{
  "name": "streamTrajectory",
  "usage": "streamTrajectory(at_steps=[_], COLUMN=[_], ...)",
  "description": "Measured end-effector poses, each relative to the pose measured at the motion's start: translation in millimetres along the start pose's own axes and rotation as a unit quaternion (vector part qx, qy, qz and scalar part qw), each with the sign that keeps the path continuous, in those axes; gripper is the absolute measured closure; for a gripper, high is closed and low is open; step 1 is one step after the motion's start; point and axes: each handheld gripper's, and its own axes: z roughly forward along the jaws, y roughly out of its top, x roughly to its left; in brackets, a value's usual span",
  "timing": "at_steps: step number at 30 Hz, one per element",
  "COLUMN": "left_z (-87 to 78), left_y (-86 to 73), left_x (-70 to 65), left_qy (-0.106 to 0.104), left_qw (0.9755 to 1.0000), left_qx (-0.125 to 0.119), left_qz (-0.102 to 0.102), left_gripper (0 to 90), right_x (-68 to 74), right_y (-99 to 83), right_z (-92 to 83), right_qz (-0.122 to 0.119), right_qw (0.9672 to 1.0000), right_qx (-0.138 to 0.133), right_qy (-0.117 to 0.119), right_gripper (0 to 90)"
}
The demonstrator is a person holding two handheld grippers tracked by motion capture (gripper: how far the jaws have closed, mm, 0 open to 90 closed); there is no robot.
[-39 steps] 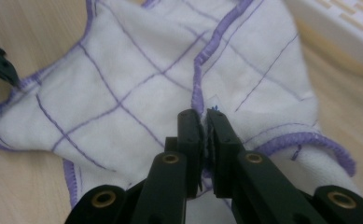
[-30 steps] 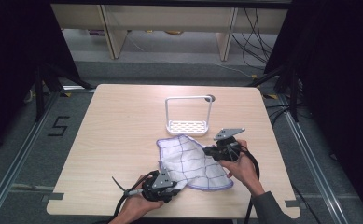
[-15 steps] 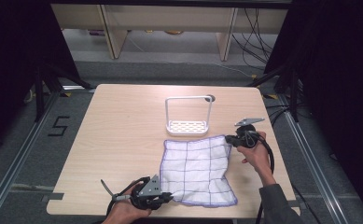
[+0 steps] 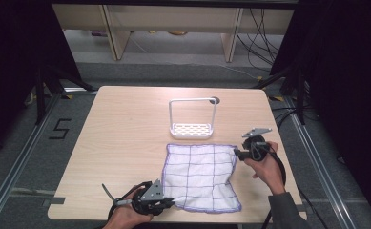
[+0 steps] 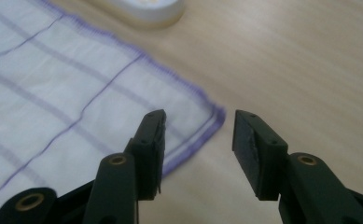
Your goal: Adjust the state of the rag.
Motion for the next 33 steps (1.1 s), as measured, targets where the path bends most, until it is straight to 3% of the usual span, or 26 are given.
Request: streamTrajectory(at_steps=[3, 4, 5, 6, 8, 9, 11, 17, 19, 20, 22, 23, 24, 25, 30, 32, 33], left_z=[0.2, 0.6, 0.9, 0.3, 1.4, 1.1, 1.4, 2.1, 1.7, 1.0, 1.8, 2.1, 2.2, 1.9, 1.3, 1.9, 5.6], left_y=[-0.2, 0.0, -0.1, 0.2, -0.1, 0.2, 0.2, -0.6, -0.4, -0.4, -0.1, -0.7, -0.9, -1.3, -4.2, -3.9, -3.5], left_x=[-0.9, -0.8, -1.5, -0.7, -2.3, -2.9, -3.6, -3.0, -3.3, -3.8, -4.2, -3.5, -3.5, -3.8, -9.6, -10.6, -14.5], left_qy=[0.0, -0.002, -0.003, 0.001, -0.003, -0.001, -0.001, -0.005, -0.003, 0.0, -0.005, -0.004, -0.004, -0.004, -0.015, -0.017, -0.024], left_qw=[1.0, 1.0, 1.0, 1.0, 1.0, 1.0, 1.0, 1.0, 1.0, 0.9999, 0.9999, 0.9999, 0.9998, 0.9998, 0.9998, 0.9997, 0.9996], left_qx=[-0.001, -0.002, -0.002, 0.005, -0.001, 0.001, 0.0, 0.003, 0.006, 0.014, 0.007, 0.011, 0.012, 0.014, 0.01, 0.014, 0.013], left_qz=[-0.004, 0.001, -0.003, 0.007, 0.0, 0.002, 0.001, 0.002, 0.004, 0.002, 0.005, 0.011, 0.012, 0.012, 0.001, 0.009, 0.01], left_gripper=[84.0, 83.9, 83.9, 83.9, 83.8, 83.8, 83.7, 83.6, 83.6, 83.6, 83.6, 83.7, 83.7, 83.7, 83.5, 82.7, 81.8], right_x=[10.1, 25.0, 28.9, 32.1, 41.4, 43.4, 50.0, 67.8, 70.7, 73.2, 75.0, 75.2, 76.3, 75.1, 68.7, 67.4, 66.9], right_y=[-14.0, -32.0, -37.6, -44.4, -54.8, -60.0, -67.6, -75.4, -75.6, -77.4, -78.9, -80.5, -80.6, -82.1, -88.9, -90.8, -94.5], right_z=[-8.2, -19.6, -21.4, -23.0, -29.8, -29.4, -28.2, -22.8, -21.9, -18.1, -15.5, -17.4, -18.6, -18.6, -32.6, -33.4, -35.2], right_qz=[0.001, 0.018, 0.019, 0.009, 0.028, 0.023, 0.034, 0.009, 0.003, -0.012, -0.017, -0.03, -0.024, -0.041, -0.033, -0.036, -0.021], right_qw=[0.9999, 0.999, 0.9985, 0.9985, 0.9976, 0.9979, 0.9971, 0.9958, 0.996, 0.9961, 0.9966, 0.9953, 0.9955, 0.9959, 0.9962, 0.9963, 0.9968], right_qx=[-0.003, 0.015, 0.013, 0.008, 0.017, 0.013, 0.019, 0.028, 0.031, 0.039, 0.035, 0.041, 0.043, 0.039, 0.048, 0.045, 0.043], right_qy=[0.014, 0.038, 0.049, 0.054, 0.06, 0.06, 0.066, 0.086, 0.084, 0.079, 0.073, 0.082, 0.081, 0.071, 0.065, 0.063, 0.064], right_gripper=[54.4, 55.0, 55.1, 55.7, 56.8, 57.3, 57.7, 59.6, 60.7, 66.6, 68.8, 79.8, 82.4, 84.5, 86.5, 86.5, 86.2])
